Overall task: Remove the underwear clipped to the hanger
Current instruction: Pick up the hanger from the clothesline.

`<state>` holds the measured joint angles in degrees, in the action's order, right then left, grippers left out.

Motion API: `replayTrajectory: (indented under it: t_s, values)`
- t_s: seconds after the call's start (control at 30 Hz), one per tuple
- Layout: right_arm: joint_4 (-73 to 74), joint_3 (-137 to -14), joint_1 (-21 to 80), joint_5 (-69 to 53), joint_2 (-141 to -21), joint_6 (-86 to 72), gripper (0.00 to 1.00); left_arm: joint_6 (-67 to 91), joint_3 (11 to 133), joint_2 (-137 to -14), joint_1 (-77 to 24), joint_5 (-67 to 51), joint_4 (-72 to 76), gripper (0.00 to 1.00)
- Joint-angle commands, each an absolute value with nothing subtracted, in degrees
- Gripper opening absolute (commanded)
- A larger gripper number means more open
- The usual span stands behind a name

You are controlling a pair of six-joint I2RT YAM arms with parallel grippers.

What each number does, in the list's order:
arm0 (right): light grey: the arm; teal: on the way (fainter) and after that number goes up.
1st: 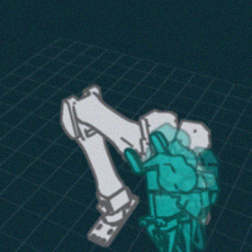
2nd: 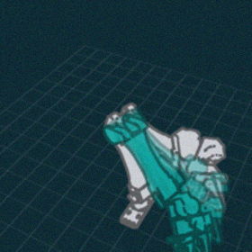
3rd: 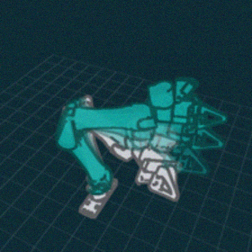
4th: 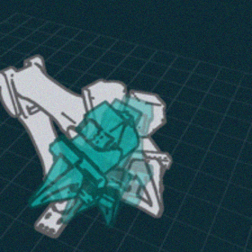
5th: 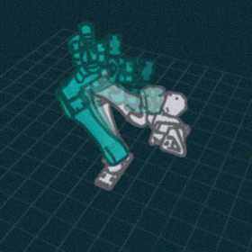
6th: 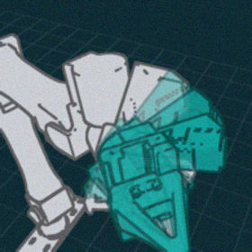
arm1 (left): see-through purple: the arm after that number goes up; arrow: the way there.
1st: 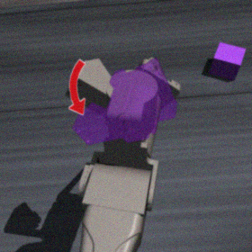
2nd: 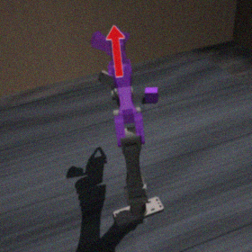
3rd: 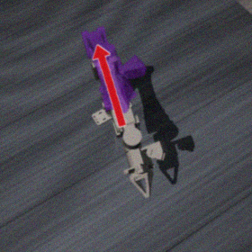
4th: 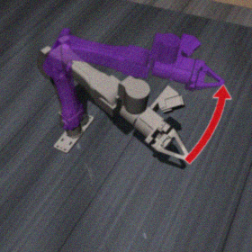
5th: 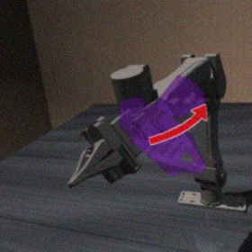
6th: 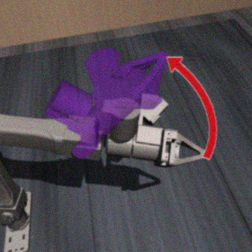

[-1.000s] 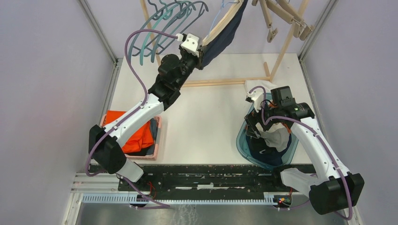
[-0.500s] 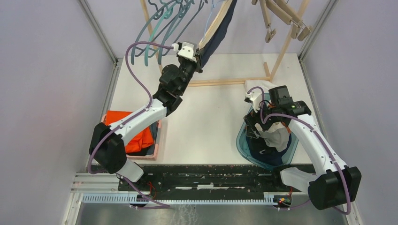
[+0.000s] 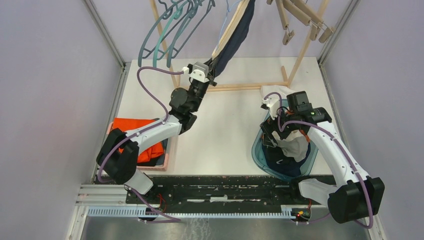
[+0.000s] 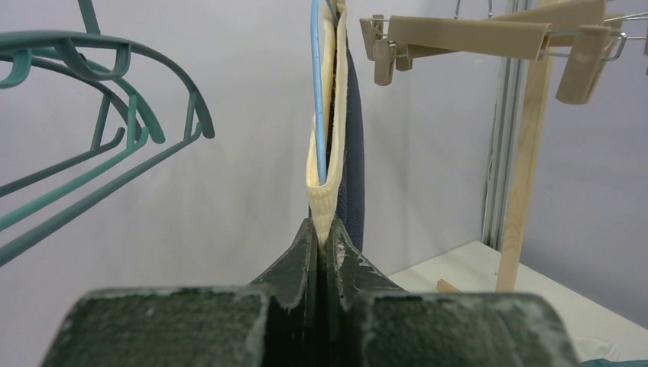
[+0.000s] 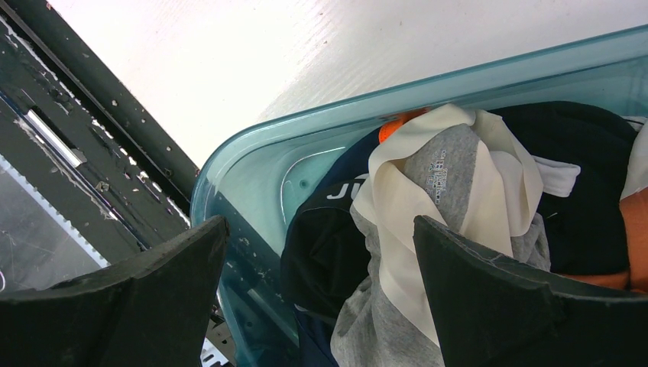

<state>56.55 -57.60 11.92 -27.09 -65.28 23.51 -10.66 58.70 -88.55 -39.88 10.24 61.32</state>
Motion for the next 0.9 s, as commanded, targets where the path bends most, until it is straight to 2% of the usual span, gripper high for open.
replayTrajectory:
  t_s: [0.0,0.47,0.87]
  values:
    - [55.5,-57.7,11.8,-27.6,-65.0,24.2,1.00,-14.5,58.4,-85.3,-40.2,9.5,66.5,0.03]
    - [55.8,-61.5,11.8,-30.7,-64.3,22.7,0.97,-11.2,57.2,-67.3,-40.2,6.9,26.0,0.03]
    - [58.7,-74.3,12.1,-35.9,-60.5,27.2,0.95,-17.0,60.1,-53.4,-38.8,-9.3,-5.8,0.03]
